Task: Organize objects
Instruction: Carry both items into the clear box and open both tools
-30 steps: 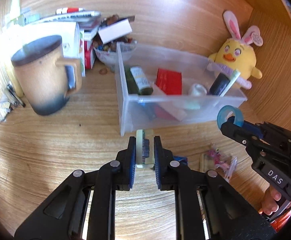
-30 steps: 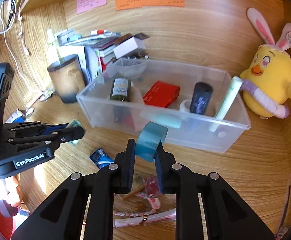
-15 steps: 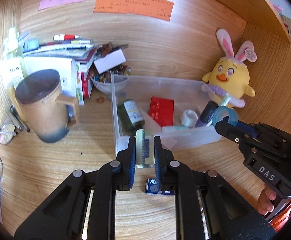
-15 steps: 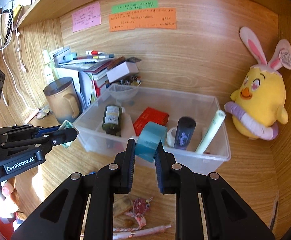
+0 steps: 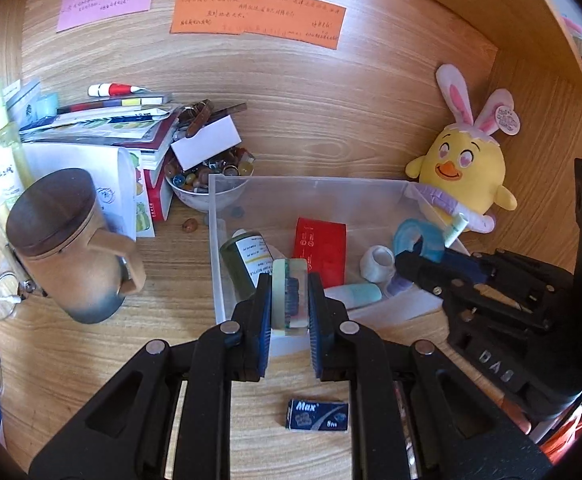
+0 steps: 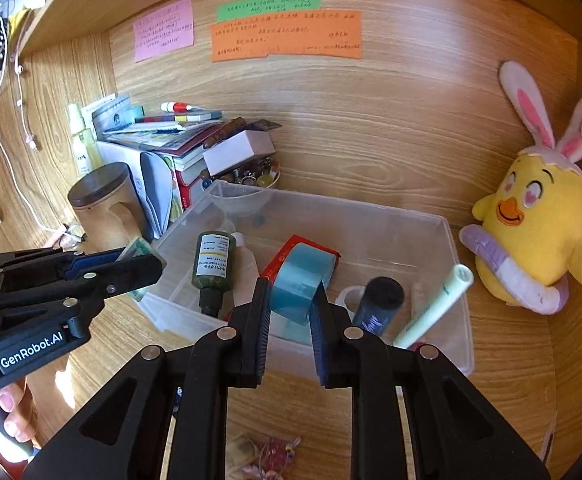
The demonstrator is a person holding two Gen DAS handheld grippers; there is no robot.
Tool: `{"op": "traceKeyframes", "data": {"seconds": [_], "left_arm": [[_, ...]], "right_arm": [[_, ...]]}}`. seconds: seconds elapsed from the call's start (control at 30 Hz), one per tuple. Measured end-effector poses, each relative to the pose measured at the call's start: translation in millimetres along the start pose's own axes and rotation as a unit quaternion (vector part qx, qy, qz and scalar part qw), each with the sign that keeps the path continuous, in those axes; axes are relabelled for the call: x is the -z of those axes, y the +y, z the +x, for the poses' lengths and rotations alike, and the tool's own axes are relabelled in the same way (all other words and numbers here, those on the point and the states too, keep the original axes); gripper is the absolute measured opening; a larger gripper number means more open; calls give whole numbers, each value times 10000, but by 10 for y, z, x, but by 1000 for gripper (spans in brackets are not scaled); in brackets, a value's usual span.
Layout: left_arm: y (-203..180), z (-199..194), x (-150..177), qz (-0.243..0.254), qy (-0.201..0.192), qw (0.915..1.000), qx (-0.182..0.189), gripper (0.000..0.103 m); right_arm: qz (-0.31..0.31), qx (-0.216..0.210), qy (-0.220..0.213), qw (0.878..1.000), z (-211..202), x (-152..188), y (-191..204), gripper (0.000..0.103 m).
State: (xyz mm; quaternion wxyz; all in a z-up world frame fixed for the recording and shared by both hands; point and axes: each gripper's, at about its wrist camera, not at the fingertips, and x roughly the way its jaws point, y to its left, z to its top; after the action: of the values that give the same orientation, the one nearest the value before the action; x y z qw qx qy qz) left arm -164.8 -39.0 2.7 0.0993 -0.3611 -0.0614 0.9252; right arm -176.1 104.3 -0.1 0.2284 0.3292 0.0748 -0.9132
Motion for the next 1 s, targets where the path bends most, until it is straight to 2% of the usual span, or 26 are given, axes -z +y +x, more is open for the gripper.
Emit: {"op": "traceKeyframes", "data": {"seconds": [0.1,0.47,0.7,1.0], "left_arm": [[23,84,-41,-24,120,9999,117,16],[56,342,-153,181,339,9992,-77,16],[123,495,-150,76,500,9987,-6,16],[104,486,-140,61,515,9986,41,16]], "right_arm": [[-81,49,72,9999,103,-18,35,17],[-119,151,287,9994,382,-40,49,17],[-170,167,335,9992,452,-73,70,17],[-143,118,351,9992,428,-66,66,17]]}}
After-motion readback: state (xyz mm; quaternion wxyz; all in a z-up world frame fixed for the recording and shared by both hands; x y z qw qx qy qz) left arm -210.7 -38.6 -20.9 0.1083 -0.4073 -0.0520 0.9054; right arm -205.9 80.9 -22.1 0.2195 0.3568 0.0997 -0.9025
